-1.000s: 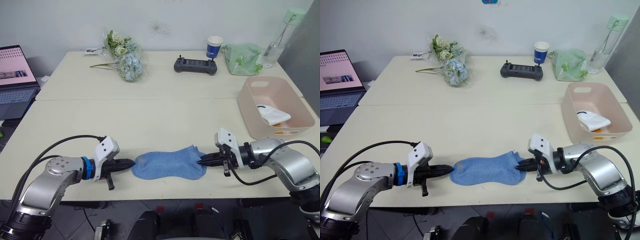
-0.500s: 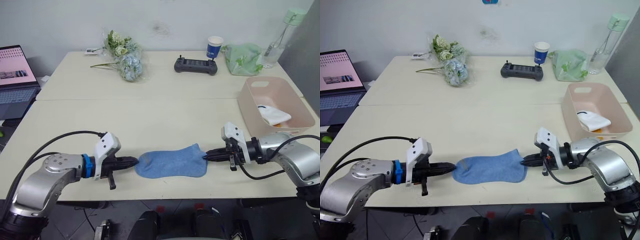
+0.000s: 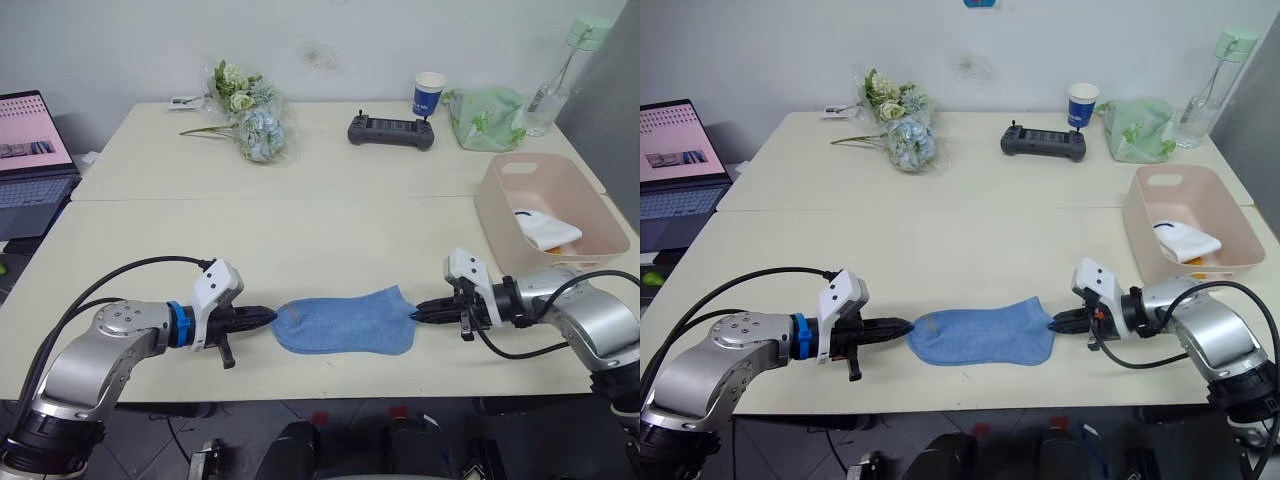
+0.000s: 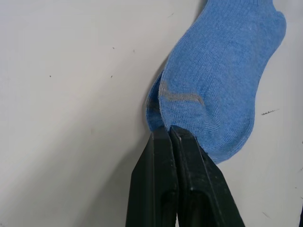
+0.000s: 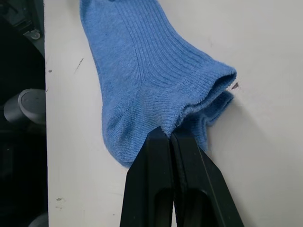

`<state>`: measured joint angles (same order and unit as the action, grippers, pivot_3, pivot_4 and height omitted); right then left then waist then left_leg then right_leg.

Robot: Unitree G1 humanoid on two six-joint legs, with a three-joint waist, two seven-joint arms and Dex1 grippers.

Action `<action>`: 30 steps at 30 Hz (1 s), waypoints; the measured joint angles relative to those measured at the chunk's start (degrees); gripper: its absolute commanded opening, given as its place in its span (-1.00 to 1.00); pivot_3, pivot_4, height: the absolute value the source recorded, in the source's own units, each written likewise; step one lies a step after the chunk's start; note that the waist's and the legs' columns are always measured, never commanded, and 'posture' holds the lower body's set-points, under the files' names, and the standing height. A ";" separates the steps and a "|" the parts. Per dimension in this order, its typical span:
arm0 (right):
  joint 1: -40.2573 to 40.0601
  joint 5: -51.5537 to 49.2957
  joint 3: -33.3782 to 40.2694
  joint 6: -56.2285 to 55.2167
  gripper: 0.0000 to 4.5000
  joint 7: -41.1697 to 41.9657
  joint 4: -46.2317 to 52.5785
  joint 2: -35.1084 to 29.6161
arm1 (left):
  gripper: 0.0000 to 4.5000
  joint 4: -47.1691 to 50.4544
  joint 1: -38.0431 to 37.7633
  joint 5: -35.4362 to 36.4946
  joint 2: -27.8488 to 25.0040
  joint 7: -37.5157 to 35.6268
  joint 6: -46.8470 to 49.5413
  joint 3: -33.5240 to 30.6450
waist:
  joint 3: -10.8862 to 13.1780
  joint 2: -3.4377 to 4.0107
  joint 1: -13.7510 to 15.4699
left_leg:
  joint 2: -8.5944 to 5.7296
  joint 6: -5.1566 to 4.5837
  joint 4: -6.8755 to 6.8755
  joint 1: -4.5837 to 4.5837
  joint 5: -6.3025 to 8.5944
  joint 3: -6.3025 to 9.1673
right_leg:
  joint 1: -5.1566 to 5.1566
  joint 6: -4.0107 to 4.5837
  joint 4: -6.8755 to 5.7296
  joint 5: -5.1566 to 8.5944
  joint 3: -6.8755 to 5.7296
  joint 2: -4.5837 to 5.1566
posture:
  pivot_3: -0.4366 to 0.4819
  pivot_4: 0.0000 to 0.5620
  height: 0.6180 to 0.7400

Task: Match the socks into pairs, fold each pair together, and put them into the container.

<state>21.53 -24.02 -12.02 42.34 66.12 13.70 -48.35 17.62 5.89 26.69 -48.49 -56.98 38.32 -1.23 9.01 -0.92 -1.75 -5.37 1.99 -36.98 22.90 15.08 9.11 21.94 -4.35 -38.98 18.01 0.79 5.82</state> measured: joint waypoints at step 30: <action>1.55 1.18 5.19 -6.33 -0.06 -4.12 1.30 3.09 | 0.29 -1.14 -0.03 -2.62 1.41 2.12 -5.99 -3.32 | 0.00 0.00 -0.01 | 0.00 0.01 0.00 0.00 0.00 0.01 | 0.01 0.00 0.00 0.00 0.00 0.01 | -0.05 -0.47 1.00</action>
<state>23.09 -22.84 -6.83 36.01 62.01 15.00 -45.26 16.48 5.86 24.06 -47.08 -54.86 32.33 -4.55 9.01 -0.92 -1.75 -5.37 2.00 -36.98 22.90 15.08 9.12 21.95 -4.35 -38.99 18.01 0.79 5.83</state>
